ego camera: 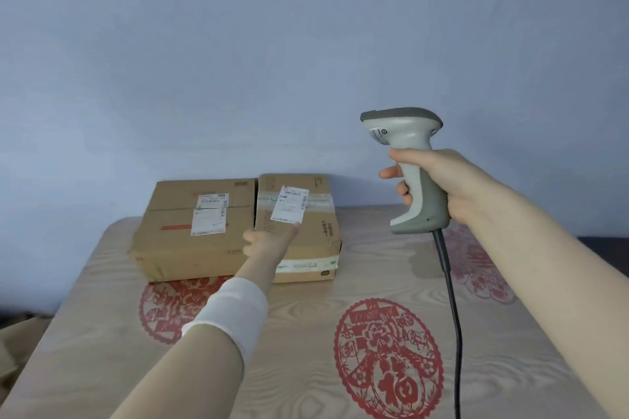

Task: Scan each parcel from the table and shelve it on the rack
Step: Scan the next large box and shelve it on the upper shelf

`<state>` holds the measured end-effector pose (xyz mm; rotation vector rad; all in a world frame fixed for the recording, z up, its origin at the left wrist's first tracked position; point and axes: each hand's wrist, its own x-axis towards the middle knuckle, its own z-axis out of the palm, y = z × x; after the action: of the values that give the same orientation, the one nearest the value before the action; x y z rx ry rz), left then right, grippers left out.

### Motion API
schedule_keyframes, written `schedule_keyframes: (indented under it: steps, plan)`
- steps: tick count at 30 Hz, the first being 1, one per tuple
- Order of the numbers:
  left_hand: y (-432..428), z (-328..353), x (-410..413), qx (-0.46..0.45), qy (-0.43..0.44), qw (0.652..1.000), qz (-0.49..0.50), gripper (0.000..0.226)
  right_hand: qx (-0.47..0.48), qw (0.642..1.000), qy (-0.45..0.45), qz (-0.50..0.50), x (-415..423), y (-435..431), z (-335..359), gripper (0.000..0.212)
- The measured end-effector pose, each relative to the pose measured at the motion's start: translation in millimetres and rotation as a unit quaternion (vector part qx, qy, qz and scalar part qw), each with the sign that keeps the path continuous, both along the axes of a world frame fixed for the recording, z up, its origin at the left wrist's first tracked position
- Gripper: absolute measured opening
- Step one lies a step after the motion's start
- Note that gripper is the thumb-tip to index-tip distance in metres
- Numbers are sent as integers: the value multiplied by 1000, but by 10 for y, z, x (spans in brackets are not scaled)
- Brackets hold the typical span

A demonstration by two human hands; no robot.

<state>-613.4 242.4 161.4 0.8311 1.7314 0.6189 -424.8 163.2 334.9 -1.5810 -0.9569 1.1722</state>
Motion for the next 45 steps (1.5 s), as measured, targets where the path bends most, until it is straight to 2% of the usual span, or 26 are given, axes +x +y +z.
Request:
schedule_keyframes:
  steps: [7, 10, 11, 13, 16, 18, 24, 28, 33, 38, 45]
  plan:
    - [399, -699, 238, -45, -13, 991, 129, 105, -71, 996, 42, 33, 357, 680, -800, 23]
    - [555, -960, 265, -33, -74, 966, 245, 90, -102, 991, 54, 63, 531, 941, -1061, 26]
    - [597, -1048, 267, -32, -90, 963, 252, 82, -109, 990, 58, 73, 583, 1015, -1132, 26]
    - [644, -1185, 284, -30, -106, 966, 236, 74, -115, 987, 71, 90, 676, 1153, -1260, 24]
    - [668, -1234, 312, -24, -88, 961, 260, 94, -123, 981, 98, 110, 739, 1336, -1413, 20]
    - [711, -1269, 305, -25, -93, 952, 290, 95, -128, 978, 109, 122, 746, 1434, -1497, 20]
    - [719, -1266, 282, -1, -183, 936, 300, 77, -142, 973, 135, 124, 742, 1588, -1722, 16]
    - [610, -1293, 310, 40, -218, 932, 286, 53, -141, 972, 147, 114, 739, 1622, -1816, 12]
    - [350, -1385, 352, 43, -251, 923, 289, 69, -140, 970, 167, 107, 696, 1613, -1854, 9]
    - [302, -1419, 288, 43, -253, 930, 263, 66, -135, 970, 173, 105, 677, 1582, -1886, 10]
    - [347, -1403, 247, 29, -212, 942, 257, 66, -137, 971, 167, 101, 665, 1534, -1896, 12]
